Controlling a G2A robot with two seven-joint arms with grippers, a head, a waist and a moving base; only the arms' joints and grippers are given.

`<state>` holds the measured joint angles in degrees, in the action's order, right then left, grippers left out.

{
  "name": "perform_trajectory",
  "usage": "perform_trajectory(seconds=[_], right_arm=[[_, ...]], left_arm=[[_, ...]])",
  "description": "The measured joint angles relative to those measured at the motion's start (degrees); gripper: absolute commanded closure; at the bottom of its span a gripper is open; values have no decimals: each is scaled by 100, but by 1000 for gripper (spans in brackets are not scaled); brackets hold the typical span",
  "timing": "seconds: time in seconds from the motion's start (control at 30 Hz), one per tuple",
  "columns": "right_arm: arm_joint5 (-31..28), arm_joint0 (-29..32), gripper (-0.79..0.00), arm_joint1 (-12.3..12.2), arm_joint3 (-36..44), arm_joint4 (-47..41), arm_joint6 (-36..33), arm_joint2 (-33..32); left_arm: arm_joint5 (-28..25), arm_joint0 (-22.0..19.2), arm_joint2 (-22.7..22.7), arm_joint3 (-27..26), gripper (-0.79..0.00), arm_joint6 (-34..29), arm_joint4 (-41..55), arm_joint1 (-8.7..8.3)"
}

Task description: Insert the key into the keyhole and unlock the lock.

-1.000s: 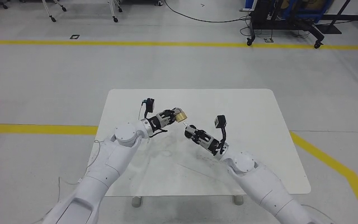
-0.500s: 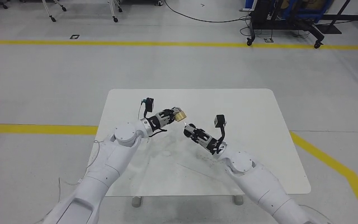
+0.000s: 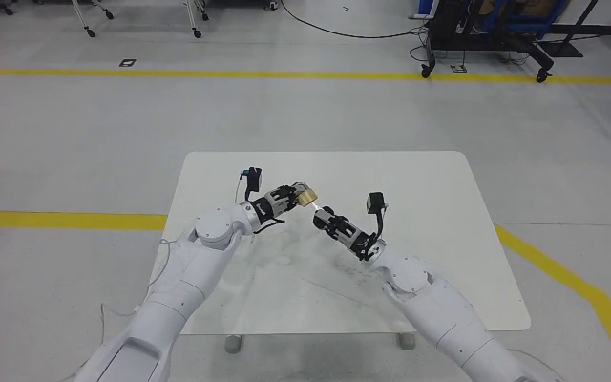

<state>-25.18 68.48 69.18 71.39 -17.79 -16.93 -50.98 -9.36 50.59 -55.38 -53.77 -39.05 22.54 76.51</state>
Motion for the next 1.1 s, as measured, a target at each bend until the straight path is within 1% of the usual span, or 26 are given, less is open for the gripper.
perform_trajectory(seconds=[0.4,0.5,0.6,0.83,1.1], right_arm=[[86,-29,0,103,-33,102,-105,7],[62,19,0,105,-6,80,-345,1],[56,70,0,72,4,204,-738,-35],[-143,215,0,6,190,143,-1320,-246],[-178,209,0,13,196,63,-1517,-330]], left_arm=[[1,7,-36,16,0,-90,-70,25],[-40,-14,-86,31,0,-41,-150,16],[-101,-43,-154,39,0,-3,-324,-12],[-193,-37,-248,-32,0,-457,-432,-64],[-257,-18,-245,-76,0,-799,-471,-75]])
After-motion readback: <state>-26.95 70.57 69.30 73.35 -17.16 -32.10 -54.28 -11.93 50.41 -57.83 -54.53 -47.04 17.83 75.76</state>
